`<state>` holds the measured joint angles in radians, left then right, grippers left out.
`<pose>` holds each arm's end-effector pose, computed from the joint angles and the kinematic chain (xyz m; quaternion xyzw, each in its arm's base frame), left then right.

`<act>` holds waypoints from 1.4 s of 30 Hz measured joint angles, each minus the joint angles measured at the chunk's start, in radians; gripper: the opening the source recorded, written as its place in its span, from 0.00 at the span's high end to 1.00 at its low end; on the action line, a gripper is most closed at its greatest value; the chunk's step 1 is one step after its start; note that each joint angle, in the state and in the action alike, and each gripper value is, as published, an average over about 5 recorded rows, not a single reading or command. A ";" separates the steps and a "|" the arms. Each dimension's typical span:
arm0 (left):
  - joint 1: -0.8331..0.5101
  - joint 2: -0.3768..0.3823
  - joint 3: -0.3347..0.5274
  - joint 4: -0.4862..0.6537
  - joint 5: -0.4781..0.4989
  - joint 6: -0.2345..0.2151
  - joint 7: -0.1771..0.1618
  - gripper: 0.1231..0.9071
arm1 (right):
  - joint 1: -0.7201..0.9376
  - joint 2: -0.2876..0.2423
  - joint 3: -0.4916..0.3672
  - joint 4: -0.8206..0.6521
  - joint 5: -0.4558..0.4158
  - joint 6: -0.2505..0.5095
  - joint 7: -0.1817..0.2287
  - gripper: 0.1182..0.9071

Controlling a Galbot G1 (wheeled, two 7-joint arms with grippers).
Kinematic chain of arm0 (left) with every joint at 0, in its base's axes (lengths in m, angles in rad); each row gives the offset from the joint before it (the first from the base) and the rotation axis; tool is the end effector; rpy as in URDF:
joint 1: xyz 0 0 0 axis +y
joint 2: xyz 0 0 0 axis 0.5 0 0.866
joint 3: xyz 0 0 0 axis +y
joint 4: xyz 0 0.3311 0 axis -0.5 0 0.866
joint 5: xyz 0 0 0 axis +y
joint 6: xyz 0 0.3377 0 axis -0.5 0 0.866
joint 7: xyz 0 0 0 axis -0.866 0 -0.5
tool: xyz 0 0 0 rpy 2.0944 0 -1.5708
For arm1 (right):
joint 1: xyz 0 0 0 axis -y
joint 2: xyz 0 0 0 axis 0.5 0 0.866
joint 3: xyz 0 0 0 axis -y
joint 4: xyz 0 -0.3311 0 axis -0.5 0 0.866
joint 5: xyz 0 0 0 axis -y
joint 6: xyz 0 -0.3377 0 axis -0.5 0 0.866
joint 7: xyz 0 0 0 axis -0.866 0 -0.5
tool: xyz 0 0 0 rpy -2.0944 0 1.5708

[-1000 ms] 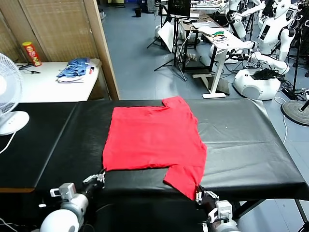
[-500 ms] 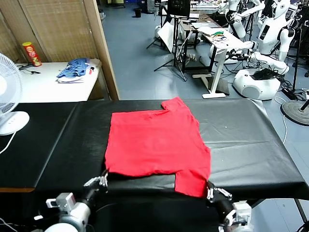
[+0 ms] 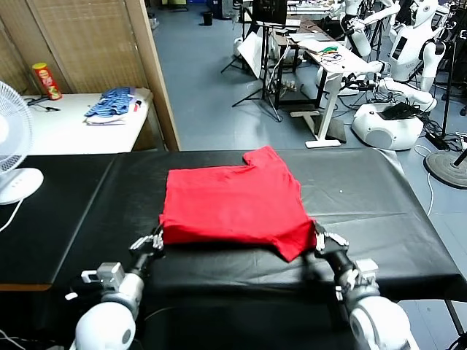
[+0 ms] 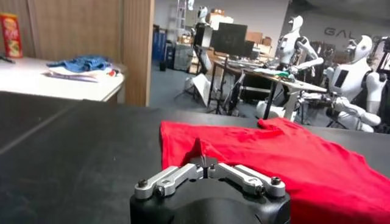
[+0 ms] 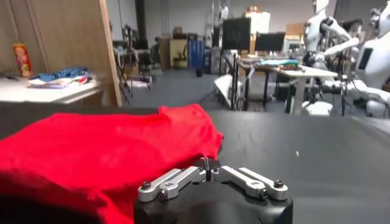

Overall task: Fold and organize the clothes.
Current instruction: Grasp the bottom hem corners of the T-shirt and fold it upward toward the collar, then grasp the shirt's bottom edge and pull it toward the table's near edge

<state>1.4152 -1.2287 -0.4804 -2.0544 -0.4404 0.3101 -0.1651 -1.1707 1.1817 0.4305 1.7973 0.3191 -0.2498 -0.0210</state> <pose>0.2181 0.0462 -0.2645 -0.0275 -0.9907 0.0458 0.1254 0.2946 -0.0685 -0.2863 0.0909 -0.9906 0.0336 0.0962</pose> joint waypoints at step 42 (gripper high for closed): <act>-0.009 0.027 0.013 0.089 -0.123 0.069 -0.002 0.40 | -0.146 -0.049 0.015 0.051 -0.026 -0.079 -0.053 0.79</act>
<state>1.4064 -1.2014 -0.4672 -1.9657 -0.5635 0.3795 -0.1675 -1.3168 1.1324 0.4451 1.8479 0.2933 -0.3291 -0.0738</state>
